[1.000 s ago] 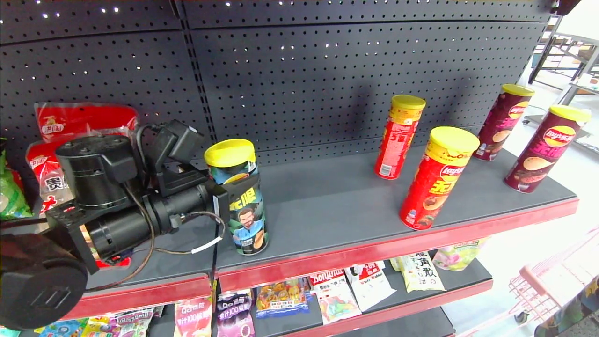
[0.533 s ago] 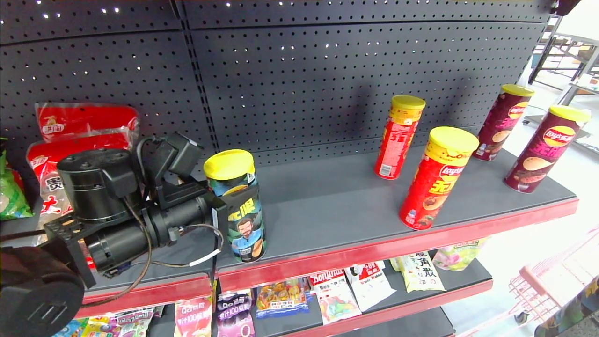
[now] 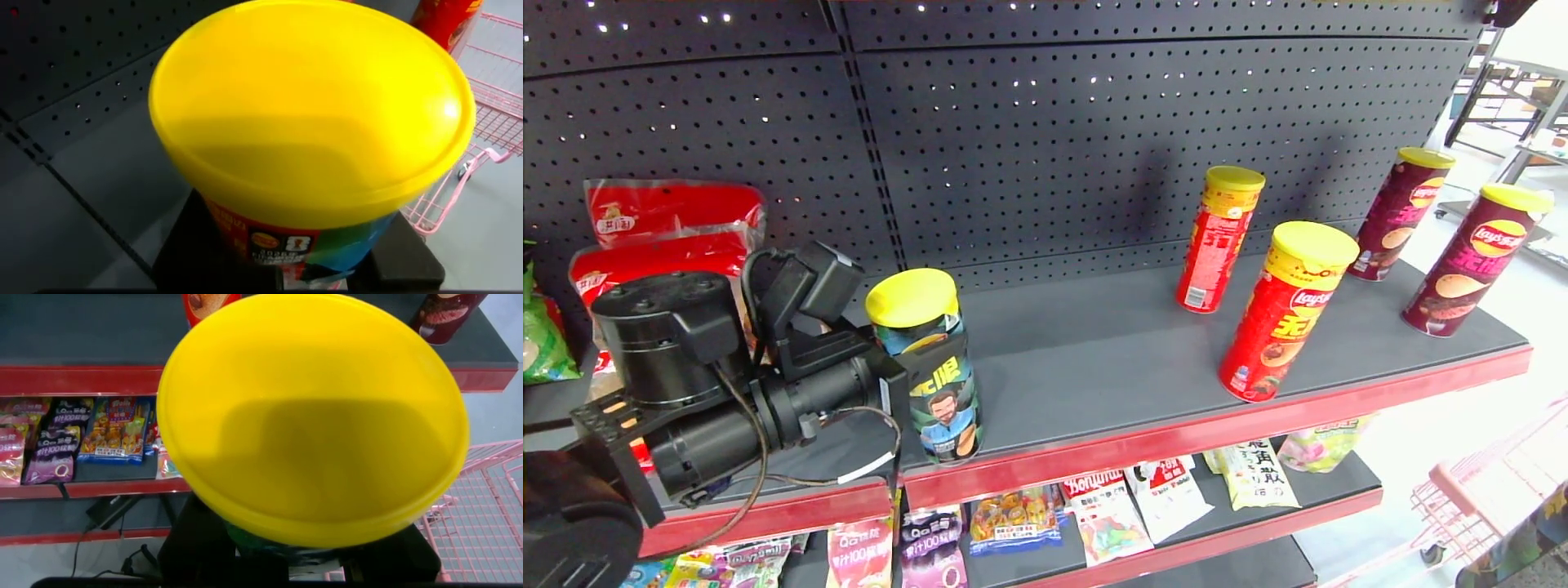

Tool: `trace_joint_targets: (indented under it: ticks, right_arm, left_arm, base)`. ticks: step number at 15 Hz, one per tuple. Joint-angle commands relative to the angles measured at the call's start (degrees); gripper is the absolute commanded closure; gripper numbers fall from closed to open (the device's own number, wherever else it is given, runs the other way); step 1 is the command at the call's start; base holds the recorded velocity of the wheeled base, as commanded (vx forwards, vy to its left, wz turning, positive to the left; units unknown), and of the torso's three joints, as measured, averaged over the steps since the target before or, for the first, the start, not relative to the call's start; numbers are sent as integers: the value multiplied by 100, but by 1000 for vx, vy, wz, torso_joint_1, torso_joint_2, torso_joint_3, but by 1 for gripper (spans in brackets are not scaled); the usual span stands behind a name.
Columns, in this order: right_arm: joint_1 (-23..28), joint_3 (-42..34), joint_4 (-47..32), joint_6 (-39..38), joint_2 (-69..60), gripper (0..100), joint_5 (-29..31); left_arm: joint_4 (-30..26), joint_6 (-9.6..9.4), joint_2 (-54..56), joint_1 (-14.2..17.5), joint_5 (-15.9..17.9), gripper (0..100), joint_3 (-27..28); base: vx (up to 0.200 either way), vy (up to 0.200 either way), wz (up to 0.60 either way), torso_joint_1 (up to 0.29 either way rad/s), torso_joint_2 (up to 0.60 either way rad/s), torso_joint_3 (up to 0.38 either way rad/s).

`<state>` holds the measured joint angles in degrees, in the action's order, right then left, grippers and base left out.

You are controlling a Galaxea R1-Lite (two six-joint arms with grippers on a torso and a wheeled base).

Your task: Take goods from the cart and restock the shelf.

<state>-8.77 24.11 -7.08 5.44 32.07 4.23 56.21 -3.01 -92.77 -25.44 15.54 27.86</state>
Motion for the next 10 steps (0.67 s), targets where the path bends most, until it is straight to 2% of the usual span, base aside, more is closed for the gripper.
trace_joint_targets:
  ticks: [1,9,10]
  right_arm:
    - [-2,-3,-4,1,9,100,-1]
    - [-2,6,5,1,1,100,-1]
    - [-2,-3,5,1,1,100,-1]
  left_arm:
    - [-22,2,40,-5,1,100,-35]
    - [-22,-15,-22,-40,10,100,-96]
    - [-22,-7,-13,-40,10,0,-79]
  base:
    - [0,0,0,0,0,0]
    - [0,0,0,0,0,0]
    - [0,0,0,0,0,0]
